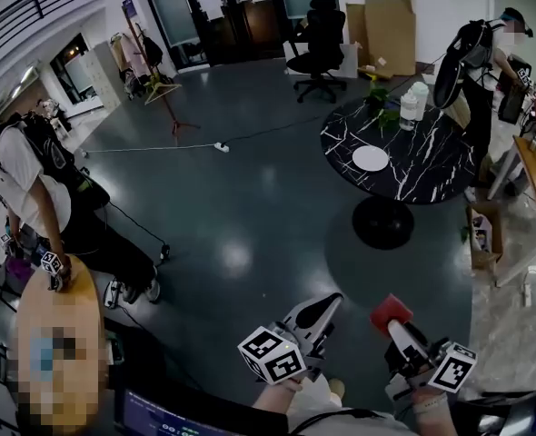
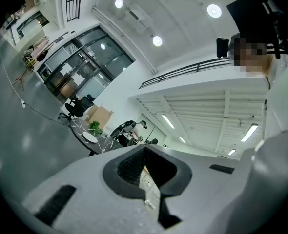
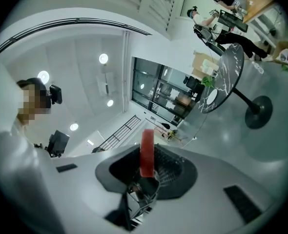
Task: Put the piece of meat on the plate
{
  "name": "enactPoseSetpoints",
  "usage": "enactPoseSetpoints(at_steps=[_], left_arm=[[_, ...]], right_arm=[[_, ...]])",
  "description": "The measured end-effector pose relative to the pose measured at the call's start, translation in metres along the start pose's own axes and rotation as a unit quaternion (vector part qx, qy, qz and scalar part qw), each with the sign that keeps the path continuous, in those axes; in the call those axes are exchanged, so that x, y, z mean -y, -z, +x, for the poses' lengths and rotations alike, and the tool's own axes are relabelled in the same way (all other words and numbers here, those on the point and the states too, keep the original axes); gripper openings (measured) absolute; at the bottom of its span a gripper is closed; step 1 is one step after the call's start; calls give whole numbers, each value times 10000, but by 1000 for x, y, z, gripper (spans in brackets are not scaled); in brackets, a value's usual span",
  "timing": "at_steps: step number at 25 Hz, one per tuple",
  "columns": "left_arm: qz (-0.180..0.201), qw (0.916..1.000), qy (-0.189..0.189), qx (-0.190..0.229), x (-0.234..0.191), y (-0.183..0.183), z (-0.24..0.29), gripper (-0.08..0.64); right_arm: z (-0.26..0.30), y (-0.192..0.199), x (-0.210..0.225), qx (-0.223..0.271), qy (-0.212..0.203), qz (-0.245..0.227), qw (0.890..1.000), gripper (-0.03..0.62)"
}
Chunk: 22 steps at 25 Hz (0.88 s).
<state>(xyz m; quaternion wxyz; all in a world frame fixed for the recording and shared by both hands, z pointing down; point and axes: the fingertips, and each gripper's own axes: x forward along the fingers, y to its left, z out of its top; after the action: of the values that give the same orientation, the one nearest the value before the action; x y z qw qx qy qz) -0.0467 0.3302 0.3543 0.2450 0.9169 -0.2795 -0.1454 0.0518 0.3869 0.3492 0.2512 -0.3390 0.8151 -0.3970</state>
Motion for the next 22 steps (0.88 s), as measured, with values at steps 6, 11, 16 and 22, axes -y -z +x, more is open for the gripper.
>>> enactPoseSetpoints(at_steps=[6, 11, 16, 22], left_arm=[[34, 10000, -93, 5, -16, -3, 7, 9], [-63, 9999, -120, -18, -41, -6, 31, 9], [-170, 9998, -22, -60, -70, -17, 72, 9], [-252, 9996, 102, -107, -111, -35, 119, 9]], right_arm=[[15, -3, 14, -94, -16, 5, 10000, 84], [37, -17, 30, -167, 12, 9, 9999, 85], [61, -44, 54, -137, 133, 2, 9998, 84], [103, -81, 86, -71, 265, -9, 9996, 84]])
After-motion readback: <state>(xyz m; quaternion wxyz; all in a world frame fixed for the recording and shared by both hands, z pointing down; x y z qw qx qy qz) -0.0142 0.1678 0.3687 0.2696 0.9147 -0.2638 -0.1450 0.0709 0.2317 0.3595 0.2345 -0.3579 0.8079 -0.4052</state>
